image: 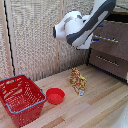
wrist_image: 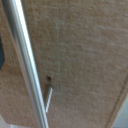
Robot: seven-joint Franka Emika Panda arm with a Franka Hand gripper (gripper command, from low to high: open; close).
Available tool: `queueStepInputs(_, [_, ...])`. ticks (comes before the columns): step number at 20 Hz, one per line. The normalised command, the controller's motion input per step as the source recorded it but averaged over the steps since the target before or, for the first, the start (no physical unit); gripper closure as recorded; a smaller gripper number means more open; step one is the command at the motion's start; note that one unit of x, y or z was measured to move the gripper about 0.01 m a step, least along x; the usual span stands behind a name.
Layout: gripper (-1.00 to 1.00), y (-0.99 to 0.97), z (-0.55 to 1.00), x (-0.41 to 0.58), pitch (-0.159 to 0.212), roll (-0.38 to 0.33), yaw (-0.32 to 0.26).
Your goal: Compassionately, move the pinch receptors towards pink recepticle. Embrace the recepticle delicately and rise accordingly. Progress forward guided by applied tension and move towards the highest section of the storage unit. Place the recepticle delicately and shut the storage unit.
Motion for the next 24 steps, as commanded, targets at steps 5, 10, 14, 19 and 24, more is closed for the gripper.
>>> queueStepInputs(5, [1.00,-0.43,0.12,0.000,0.009,-0.007,0.096])
queueStepInputs(10, [1.00,-0.12,0.00,0.000,0.000,0.000,0.055])
queueStepInputs(14, [1.00,0.02,-0.02,0.029,-0.021,-0.001,0.018])
queueStepInputs(19, [1.00,-0.31,0.31,0.056,0.033,0.061,0.001])
queueStepInputs(24, [1.00,-0.46,0.41,0.017,0.097,0.021,0.023])
